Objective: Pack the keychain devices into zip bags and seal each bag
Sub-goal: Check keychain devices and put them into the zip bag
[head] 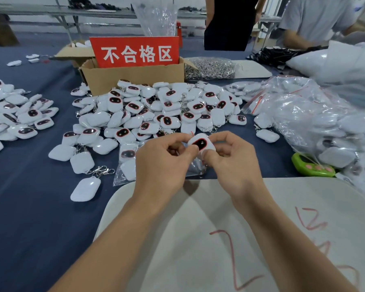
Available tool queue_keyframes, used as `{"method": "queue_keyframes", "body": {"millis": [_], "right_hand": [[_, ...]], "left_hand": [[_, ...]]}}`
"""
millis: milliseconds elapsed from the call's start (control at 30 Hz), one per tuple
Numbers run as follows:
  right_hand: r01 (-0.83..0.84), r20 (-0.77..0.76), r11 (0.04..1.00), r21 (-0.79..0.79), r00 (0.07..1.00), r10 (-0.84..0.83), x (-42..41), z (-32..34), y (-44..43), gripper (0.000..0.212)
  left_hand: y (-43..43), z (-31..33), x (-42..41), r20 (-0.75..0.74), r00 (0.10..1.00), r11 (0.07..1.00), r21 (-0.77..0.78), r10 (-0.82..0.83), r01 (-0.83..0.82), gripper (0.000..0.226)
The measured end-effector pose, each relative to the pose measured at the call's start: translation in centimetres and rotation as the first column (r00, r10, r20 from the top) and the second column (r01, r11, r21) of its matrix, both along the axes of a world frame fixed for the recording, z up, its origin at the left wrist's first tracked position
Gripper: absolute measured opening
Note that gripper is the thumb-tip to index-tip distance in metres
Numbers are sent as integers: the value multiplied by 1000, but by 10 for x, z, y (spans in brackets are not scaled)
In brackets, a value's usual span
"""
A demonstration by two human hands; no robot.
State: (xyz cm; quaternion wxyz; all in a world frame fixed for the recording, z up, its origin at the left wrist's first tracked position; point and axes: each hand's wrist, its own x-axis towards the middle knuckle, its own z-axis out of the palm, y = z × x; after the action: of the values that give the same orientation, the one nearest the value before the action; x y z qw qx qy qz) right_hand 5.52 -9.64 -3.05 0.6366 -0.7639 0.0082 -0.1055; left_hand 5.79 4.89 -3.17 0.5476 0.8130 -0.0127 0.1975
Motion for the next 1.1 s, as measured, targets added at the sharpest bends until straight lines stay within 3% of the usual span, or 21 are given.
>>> {"method": "queue_keyframes", "body": {"millis": [100,200,367,467,567,733,867,933,1100], "right_hand": [[41,38,997,64,998,-44,2,2,-5,20],[59,87,998,-13,995,-58,2,0,-5,21],[71,125,995,-66,990,-62,2,1,-5,27],[67,153,985,-161,987,-42,-2,2,-1,46],[1,128,988,-154,992,19,-6,2,5,60],[-4,47,997,-76,999,7,-3,1,3,45],[-35,7,999,1,999,35,0,1,3,14],[-13,10,1000,-3,1000,13,0,2,3,24],[-7,-3,999,-39,1000,7,-1,5,2,40]], "left_hand": [[-1,-1,-2,30,999,997,68,20,-22,14],[-2,-3,-4,78,997,996,92,-11,4,28],[-2,1,-3,68,995,997,40,-76,73,28],[-1,0,0,17,996,992,-84,-92,93,19],[2,0,1,-35,997,967,-248,-74,63,21],[2,3,3,-75,992,944,-320,-105,76,21],[3,3,3,1,993,962,-248,-121,118,26],[4,2,3,44,993,980,-160,-111,117,25],[6,1,4,34,996,984,-152,-85,89,14]]}}
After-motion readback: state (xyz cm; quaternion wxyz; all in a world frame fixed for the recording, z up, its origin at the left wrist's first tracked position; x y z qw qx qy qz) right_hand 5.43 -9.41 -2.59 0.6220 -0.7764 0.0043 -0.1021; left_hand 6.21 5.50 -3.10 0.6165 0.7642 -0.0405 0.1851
